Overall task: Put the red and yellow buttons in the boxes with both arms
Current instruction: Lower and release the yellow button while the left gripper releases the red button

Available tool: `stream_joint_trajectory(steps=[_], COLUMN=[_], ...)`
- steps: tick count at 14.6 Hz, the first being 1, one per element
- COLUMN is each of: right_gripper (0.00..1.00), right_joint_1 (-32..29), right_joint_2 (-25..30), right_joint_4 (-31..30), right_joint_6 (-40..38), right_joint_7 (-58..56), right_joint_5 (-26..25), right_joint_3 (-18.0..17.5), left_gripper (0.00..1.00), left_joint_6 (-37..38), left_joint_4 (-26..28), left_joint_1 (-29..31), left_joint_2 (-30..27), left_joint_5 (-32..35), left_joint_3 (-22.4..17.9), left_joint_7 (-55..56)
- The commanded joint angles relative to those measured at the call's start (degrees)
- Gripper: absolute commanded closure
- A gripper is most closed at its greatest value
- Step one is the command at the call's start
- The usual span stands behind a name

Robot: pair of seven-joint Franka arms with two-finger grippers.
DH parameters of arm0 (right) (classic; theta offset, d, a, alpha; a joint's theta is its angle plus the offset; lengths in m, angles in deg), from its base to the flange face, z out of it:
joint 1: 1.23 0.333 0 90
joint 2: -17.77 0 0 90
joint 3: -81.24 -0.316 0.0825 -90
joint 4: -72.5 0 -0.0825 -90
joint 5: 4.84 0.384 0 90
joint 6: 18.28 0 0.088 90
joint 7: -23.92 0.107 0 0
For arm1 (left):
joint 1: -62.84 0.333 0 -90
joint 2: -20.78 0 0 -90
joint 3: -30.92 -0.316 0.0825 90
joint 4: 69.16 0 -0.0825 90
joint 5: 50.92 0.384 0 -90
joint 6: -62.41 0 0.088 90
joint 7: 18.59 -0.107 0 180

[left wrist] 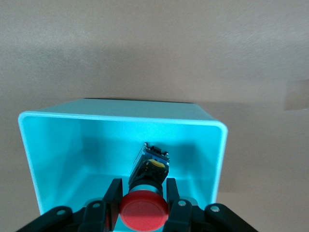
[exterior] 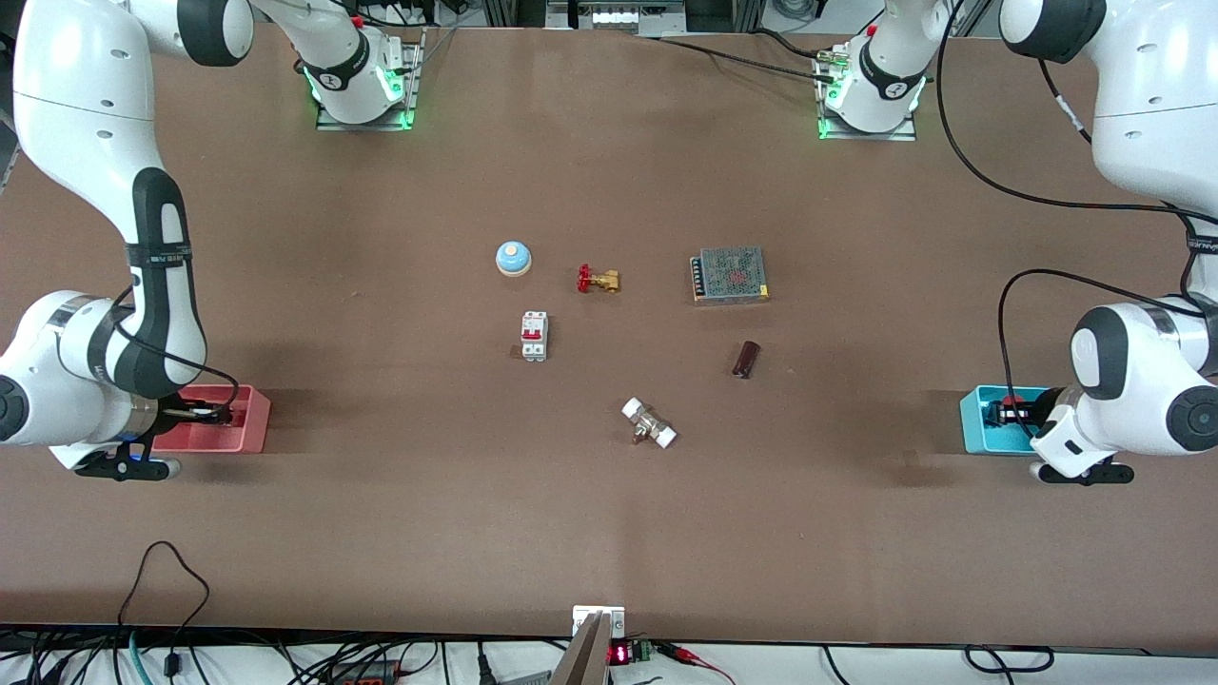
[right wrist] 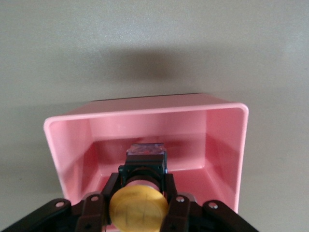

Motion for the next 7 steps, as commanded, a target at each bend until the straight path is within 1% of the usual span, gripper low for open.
stream_joint_trajectory(steps=[1,3,4,5,6,7], right_gripper=[0.67,0.66,0.64,0.49,0.21,0.0], right_joint_1=[-1.0,-1.3,-1.3,-1.4,-1.5,-1.4], right_joint_2=[-1.0,-1.5,-1.5,-1.6,-1.7,-1.6], right_joint_4=[0.9,0.9,0.8,0.8,0.7,0.8], right_joint_6=[0.4,1.3,2.0,2.5,2.9,2.9], right_joint_7=[-0.8,-1.3,-1.6,-1.5,-1.2,-0.8], right_joint_5=[1.1,1.2,1.3,1.3,1.4,1.4], right_joint_3=[-0.8,-0.8,-0.8,-0.8,-0.8,-0.8], left_gripper=[0.65,0.46,0.29,0.12,0.01,0.0], left_joint_6=[-0.1,-0.1,-0.1,-0.1,0.0,0.0], left_joint_4=[-0.9,-1.0,-1.0,-1.1,-1.3,-1.4], left_joint_1=[0.3,0.2,0.0,-0.1,-0.3,-0.6], left_joint_2=[0.7,0.7,0.7,0.2,0.0,-0.7], left_joint_5=[1.6,1.6,1.7,1.7,1.6,1.5], left_joint_3=[0.2,0.2,0.2,0.2,0.4,0.8], left_joint_7=[-1.0,-1.0,-1.0,-1.0,-0.9,-0.3])
